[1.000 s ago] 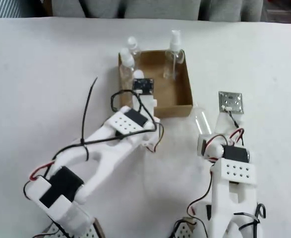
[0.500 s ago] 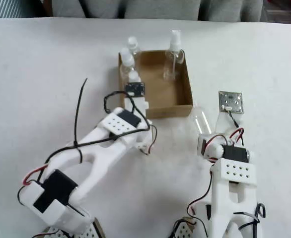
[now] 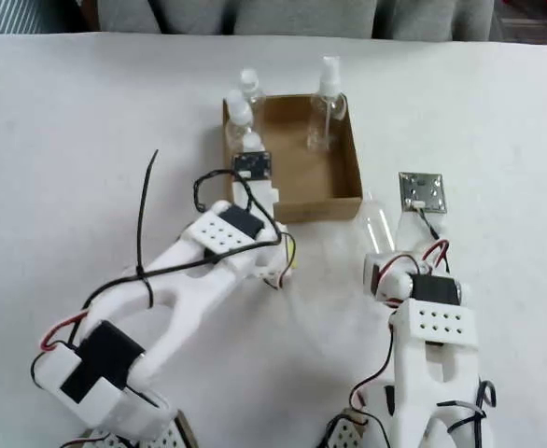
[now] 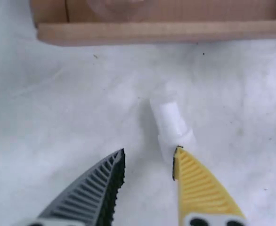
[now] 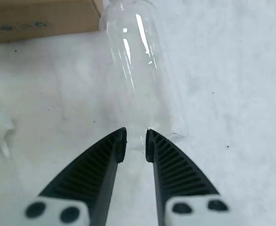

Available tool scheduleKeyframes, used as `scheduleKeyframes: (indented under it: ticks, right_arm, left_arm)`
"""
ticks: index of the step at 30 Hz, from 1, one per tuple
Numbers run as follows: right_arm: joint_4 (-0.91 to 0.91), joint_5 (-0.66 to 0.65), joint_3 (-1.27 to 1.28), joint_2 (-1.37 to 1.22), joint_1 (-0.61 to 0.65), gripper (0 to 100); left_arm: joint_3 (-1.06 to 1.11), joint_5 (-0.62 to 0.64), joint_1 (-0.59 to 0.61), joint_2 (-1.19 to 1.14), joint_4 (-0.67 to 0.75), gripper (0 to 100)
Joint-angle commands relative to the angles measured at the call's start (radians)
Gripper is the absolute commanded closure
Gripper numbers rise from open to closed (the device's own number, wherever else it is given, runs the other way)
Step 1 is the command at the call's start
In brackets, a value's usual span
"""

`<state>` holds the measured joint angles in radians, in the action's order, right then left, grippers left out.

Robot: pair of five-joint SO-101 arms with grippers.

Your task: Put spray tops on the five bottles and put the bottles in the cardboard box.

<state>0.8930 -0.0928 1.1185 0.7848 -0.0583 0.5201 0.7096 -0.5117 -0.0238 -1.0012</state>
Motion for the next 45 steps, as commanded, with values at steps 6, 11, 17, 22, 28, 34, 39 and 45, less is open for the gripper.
scheduleKeyframes:
  ticks: [6, 11, 17, 22, 28, 34, 39, 45]
  right_arm:
    - [-0.013, -0.014, 0.002, 0.01, 0.007, 95.0]
    - [-0.015, -0.014, 0.002, 0.01, 0.007, 95.0]
    - [-0.015, -0.014, 0.002, 0.01, 0.007, 95.0]
    - [-0.015, -0.014, 0.002, 0.01, 0.007, 95.0]
    - [-0.015, -0.015, 0.002, 0.01, 0.007, 95.0]
    - [-0.015, -0.041, 0.003, 0.01, 0.007, 95.0]
    - [-0.015, -0.043, 0.003, 0.008, 0.007, 95.0]
    - [-0.015, -0.044, 0.005, 0.008, 0.007, 95.0]
  left_arm:
    - [-0.092, 0.124, -0.002, -0.071, 0.124, 83]
    - [-0.112, 0.181, -0.007, -0.033, 0.121, 83]
    - [-0.057, 0.18, -0.09, 0.064, 0.11, 83]
    - [-0.026, 0.187, -0.093, 0.094, 0.118, 83]
    - [-0.051, 0.189, -0.091, -0.027, 0.129, 83]
    - [-0.101, 0.216, -0.041, -0.116, 0.123, 83]
    - [-0.101, 0.216, -0.044, -0.122, 0.13, 83]
    - [-0.094, 0.216, -0.067, -0.124, 0.13, 84]
